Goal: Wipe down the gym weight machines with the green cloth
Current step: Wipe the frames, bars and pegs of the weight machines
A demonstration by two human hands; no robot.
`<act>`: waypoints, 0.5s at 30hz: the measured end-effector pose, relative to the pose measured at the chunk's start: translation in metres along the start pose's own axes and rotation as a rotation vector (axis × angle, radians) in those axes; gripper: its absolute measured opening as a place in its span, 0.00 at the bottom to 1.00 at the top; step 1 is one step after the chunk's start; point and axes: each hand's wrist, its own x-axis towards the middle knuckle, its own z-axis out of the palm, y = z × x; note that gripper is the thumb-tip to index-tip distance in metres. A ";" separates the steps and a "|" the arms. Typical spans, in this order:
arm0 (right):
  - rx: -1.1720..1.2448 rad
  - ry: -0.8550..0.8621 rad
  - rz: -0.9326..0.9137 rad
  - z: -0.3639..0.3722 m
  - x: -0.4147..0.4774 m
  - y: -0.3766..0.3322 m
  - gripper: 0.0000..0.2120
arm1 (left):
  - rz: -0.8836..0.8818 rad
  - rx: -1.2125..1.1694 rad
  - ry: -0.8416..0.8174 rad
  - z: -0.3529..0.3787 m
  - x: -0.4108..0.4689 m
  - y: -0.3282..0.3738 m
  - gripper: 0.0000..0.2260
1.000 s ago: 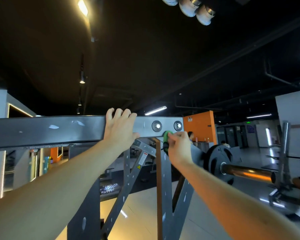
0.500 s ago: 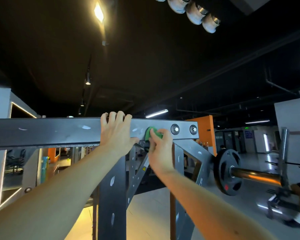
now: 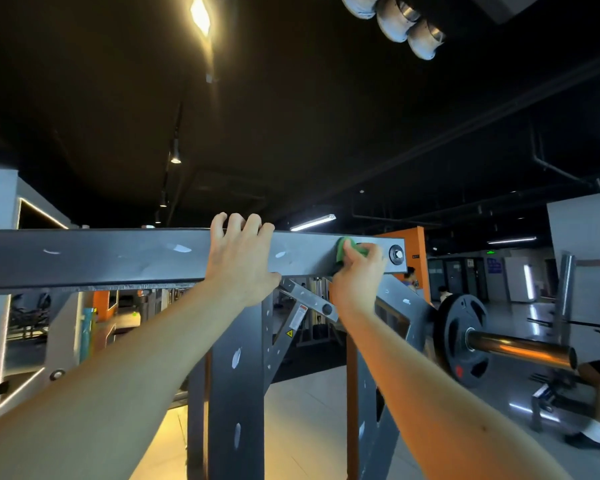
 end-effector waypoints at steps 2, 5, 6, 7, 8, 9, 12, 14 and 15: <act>0.023 -0.019 -0.086 0.004 -0.026 -0.027 0.20 | 0.000 -0.008 0.003 0.000 0.000 0.001 0.34; -0.002 -0.219 -0.467 -0.001 -0.048 -0.023 0.21 | 0.013 -0.010 -0.007 0.001 -0.002 -0.002 0.36; -0.029 -0.257 -0.462 -0.005 -0.035 -0.012 0.22 | 0.019 -0.009 -0.010 0.001 -0.002 -0.004 0.36; -0.023 -0.243 -0.371 -0.008 -0.021 -0.004 0.21 | 0.021 -0.009 -0.007 0.000 -0.002 -0.006 0.37; 0.005 -0.187 -0.224 -0.008 -0.008 0.004 0.21 | 0.020 -0.013 -0.010 -0.001 -0.001 -0.007 0.38; 0.017 -0.114 -0.069 -0.007 -0.001 0.006 0.21 | 0.019 -0.022 -0.019 -0.002 -0.001 -0.008 0.39; -0.012 -0.002 -0.030 0.010 -0.031 -0.028 0.16 | 0.011 -0.058 0.007 -0.003 -0.006 -0.012 0.42; 0.049 -0.049 -0.274 0.016 -0.065 -0.046 0.13 | -0.012 -0.076 0.067 -0.004 -0.010 -0.021 0.41; 0.061 -0.086 -0.387 0.014 -0.071 -0.045 0.15 | -0.032 -0.079 0.093 -0.004 -0.013 -0.026 0.40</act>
